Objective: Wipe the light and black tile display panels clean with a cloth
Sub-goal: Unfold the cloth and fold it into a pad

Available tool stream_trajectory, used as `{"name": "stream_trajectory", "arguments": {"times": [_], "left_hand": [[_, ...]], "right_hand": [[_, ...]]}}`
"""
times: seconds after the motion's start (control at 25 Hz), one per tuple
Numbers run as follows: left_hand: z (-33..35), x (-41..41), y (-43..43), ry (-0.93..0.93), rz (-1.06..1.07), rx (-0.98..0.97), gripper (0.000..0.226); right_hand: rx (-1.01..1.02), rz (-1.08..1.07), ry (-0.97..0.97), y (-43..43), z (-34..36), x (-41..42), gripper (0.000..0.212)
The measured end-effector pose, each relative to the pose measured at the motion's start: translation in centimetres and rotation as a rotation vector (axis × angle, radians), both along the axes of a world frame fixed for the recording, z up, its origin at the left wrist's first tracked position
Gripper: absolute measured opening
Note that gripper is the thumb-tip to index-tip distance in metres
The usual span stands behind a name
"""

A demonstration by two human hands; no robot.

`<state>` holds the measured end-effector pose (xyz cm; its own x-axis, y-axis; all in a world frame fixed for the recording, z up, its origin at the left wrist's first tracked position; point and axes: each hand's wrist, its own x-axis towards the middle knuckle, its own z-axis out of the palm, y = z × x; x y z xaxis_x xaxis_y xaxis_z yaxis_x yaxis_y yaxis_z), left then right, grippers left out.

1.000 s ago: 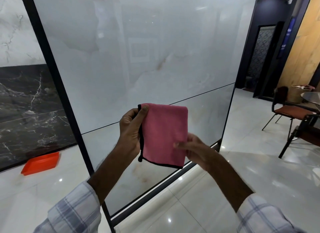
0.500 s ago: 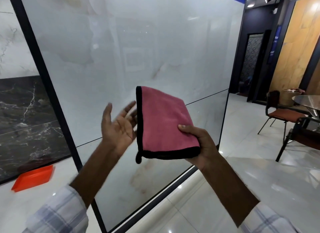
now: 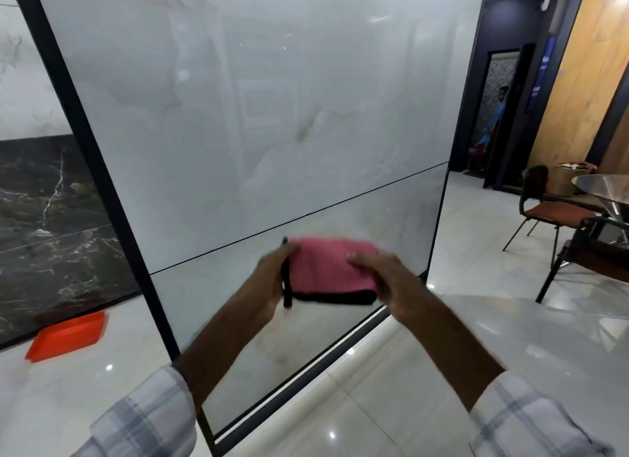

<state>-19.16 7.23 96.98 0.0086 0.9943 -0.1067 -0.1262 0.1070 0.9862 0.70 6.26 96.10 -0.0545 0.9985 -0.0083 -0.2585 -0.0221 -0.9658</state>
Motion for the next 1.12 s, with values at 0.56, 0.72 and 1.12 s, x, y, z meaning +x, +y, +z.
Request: {"name": "stream_trajectory", "arguments": {"times": [0.56,0.72,1.12], "left_hand": [[5.3,-0.8,-2.7,0.065,0.133,0.656,0.063],[5.9,-2.2,-1.9,0.185,0.079,0.644,0.032],[5.3,-6.7,0.3,0.385,-0.071,0.712,0.02]], "right_hand": [[0.5,0.232,-0.077,-1.3,4.4,3.0,0.037],[0.194,0.42,0.09,0.8,3.3,5.0,0.09],[0.346,0.388,-0.468,1.5,3.4,-4.3,0.048]]}}
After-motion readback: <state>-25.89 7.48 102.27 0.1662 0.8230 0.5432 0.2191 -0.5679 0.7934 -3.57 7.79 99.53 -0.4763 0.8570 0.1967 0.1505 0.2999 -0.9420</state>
